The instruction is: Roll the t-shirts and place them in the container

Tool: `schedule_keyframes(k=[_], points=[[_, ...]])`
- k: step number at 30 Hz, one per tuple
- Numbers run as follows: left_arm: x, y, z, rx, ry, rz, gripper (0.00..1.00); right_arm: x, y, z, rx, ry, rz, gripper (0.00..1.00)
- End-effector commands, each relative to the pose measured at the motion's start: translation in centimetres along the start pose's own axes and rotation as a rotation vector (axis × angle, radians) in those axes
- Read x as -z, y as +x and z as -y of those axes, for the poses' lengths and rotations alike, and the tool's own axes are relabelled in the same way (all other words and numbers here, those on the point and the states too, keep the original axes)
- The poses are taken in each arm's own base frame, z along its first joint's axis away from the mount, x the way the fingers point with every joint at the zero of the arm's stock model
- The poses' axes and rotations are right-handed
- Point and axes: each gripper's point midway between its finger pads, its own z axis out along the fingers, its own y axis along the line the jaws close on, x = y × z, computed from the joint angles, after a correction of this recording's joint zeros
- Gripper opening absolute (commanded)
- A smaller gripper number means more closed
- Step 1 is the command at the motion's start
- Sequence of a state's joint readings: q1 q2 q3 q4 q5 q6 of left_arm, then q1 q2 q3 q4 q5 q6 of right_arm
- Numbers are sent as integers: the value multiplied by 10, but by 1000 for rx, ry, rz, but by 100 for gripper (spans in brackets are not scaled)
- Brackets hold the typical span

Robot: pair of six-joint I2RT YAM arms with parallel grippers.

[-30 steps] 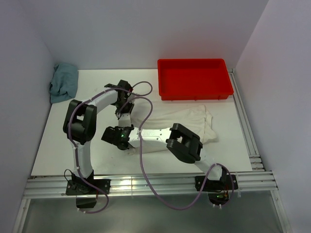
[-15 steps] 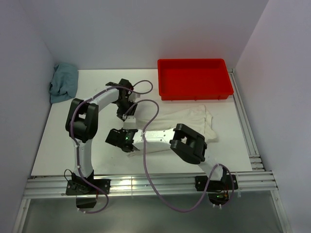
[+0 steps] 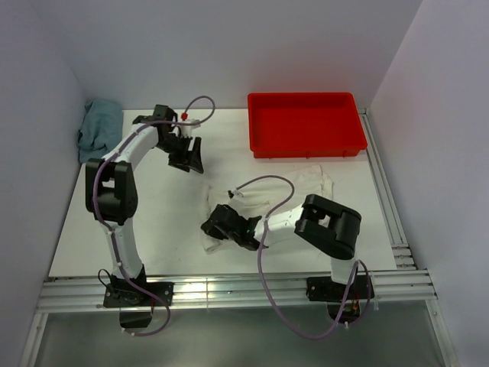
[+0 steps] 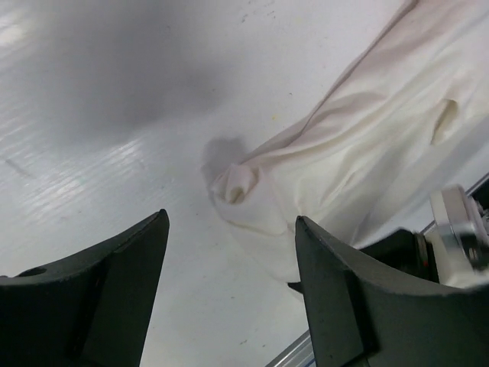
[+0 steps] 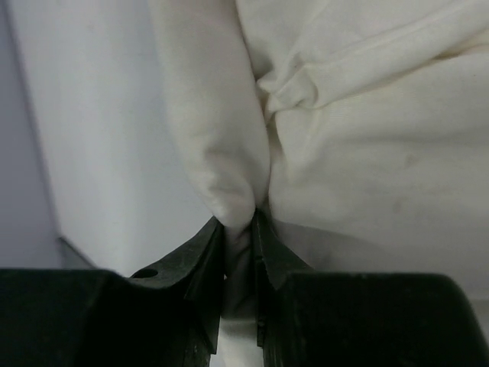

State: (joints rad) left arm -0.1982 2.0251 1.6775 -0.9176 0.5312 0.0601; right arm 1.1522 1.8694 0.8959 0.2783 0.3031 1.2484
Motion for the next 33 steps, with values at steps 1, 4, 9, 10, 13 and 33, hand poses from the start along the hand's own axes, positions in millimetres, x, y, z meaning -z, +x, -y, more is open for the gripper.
schedule_keyframes(k=[1,4,9,10,13,33], points=[[38,-4,16,-78,128,109,72,3,18,-15,-163,-197,-109,17],[43,9,10,-77,186,123,73,2,17,-12,-264,-289,-135,16],[21,38,3,-73,259,104,73,-6,20,-3,-377,-376,-169,16],[10,51,0,-49,275,78,73,-4,15,-9,-406,-417,-165,15],[-15,68,-10,-14,280,48,73,-4,12,-5,-458,-447,-164,15],[-58,91,-8,-4,238,-17,72,-18,14,1,-483,-423,-225,15]])
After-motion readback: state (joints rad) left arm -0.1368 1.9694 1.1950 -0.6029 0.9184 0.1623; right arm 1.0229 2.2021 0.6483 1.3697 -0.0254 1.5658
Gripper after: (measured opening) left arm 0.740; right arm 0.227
